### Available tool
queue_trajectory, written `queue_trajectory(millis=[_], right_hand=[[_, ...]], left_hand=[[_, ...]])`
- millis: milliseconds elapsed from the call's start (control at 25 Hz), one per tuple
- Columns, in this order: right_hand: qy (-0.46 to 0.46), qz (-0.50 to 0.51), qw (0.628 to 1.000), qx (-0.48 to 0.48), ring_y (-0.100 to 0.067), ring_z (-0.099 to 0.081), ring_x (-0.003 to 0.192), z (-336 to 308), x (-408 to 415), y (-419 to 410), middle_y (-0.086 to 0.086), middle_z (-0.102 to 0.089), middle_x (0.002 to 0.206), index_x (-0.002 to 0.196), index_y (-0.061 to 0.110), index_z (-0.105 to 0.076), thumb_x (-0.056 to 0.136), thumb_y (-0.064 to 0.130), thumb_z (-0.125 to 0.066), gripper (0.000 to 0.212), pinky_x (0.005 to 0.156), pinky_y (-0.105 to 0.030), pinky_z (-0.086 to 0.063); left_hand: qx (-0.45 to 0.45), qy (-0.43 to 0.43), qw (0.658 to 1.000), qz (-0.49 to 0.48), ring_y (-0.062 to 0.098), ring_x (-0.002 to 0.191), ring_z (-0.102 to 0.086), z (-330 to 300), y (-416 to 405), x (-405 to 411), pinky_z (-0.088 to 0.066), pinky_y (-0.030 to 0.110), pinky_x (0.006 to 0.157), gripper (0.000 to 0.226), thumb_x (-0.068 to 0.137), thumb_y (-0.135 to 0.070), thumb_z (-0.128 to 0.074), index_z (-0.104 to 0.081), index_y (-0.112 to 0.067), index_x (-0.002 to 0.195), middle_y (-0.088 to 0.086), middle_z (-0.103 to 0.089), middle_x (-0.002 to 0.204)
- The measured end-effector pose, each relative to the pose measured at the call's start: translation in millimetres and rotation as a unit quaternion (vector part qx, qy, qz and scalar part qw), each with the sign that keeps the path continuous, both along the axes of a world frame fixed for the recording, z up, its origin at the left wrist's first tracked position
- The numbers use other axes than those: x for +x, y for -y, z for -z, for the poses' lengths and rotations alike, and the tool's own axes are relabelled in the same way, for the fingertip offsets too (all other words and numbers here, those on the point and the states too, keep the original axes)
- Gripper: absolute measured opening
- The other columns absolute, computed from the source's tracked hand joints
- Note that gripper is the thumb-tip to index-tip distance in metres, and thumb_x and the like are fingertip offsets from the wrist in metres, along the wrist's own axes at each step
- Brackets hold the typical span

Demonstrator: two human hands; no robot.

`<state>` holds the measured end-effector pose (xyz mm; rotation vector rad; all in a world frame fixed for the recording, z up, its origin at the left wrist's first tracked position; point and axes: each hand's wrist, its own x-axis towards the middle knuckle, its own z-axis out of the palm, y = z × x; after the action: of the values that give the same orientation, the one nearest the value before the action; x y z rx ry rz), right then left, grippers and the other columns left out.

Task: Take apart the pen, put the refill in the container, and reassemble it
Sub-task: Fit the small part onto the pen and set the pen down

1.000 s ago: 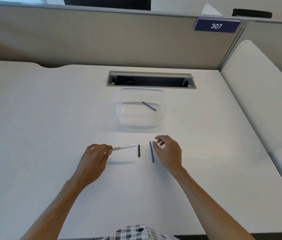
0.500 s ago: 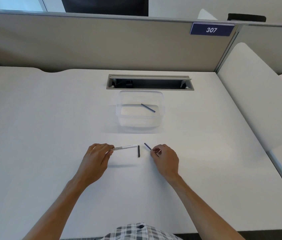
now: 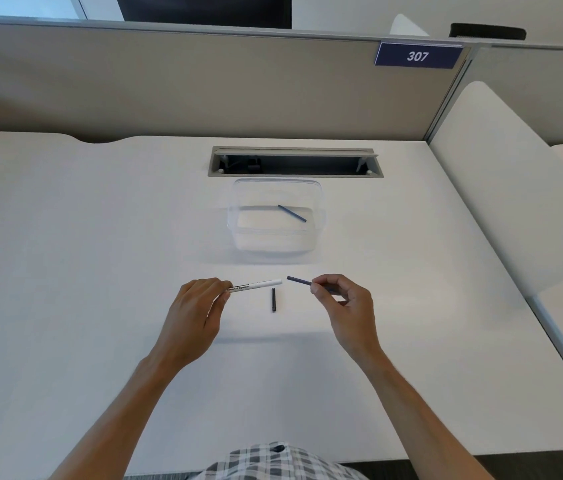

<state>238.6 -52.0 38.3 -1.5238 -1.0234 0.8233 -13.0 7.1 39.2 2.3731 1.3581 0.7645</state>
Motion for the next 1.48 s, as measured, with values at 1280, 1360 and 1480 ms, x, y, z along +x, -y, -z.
queue_trajectory(millis=[1280,1360,1480], right_hand=[[0.004,0.001,1.000,-0.012,-0.001,-0.063,0.080,-7.7,-1.3,1.7,0.016,-0.073,0.082,0.083,0.025,-0.074,0.090,0.013,-0.069,0.015,0.054,-0.013,-0.038],[0.020,-0.009,1.000,-0.019,0.001,-0.062,0.079,-7.6,-1.4,1.6,0.018,-0.072,0.082,0.082,0.026,-0.073,0.090,0.013,-0.069,0.016,0.052,-0.013,-0.036],[0.018,-0.016,0.999,-0.032,0.001,-0.064,0.081,-4.9,-5.3,2.9,0.019,-0.073,0.084,0.082,0.026,-0.072,0.091,0.013,-0.069,0.016,0.053,-0.014,-0.037]], left_hand=[[-0.003,0.003,1.000,0.017,0.023,0.081,-0.058,-3.0,1.9,5.1,-0.040,0.029,0.080,0.019,0.095,-0.016,-0.047,-0.064,-0.010,0.100,0.001,-0.064,0.086],[0.006,-0.005,1.000,0.023,0.024,0.082,-0.058,-1.7,1.5,5.0,-0.040,0.029,0.081,0.018,0.094,-0.015,-0.048,-0.064,-0.010,0.100,0.002,-0.065,0.087],[0.017,-0.022,0.999,0.036,0.024,0.082,-0.059,0.2,0.6,4.9,-0.041,0.031,0.081,0.017,0.095,-0.015,-0.048,-0.064,-0.010,0.099,0.001,-0.064,0.087]])
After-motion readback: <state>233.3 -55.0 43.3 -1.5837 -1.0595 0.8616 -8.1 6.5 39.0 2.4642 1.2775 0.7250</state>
